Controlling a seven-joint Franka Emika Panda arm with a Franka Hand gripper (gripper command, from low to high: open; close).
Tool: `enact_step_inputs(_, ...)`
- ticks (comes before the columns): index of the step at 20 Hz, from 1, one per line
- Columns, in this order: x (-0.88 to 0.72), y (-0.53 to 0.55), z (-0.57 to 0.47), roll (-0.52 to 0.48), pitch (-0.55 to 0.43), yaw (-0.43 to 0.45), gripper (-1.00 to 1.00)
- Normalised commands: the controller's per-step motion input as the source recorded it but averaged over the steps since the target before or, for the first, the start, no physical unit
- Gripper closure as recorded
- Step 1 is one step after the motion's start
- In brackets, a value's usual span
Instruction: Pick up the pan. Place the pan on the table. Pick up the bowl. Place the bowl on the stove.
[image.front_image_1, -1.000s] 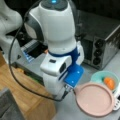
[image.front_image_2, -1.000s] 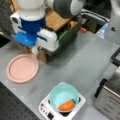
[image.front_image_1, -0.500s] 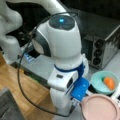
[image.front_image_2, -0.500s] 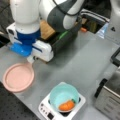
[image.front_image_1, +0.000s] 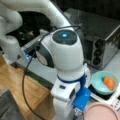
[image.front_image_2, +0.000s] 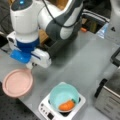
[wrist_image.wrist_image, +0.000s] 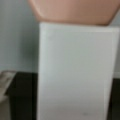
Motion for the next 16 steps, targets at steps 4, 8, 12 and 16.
enact_step_inputs(4, 0.11, -0.21, -0.14, -0.084, 0.027, 0.064, 1.00)
enact_step_inputs(8, -0.01, -0.16, -0.26, -0.082, 0.006, 0.071, 1.00)
enact_step_inputs(12, -0.13, -0.08, -0.24, -0.078, -0.041, 0.067, 1.00)
enact_step_inputs(16, -0.14, -0.04, -0.13, -0.082, -0.109, 0.058, 1.00)
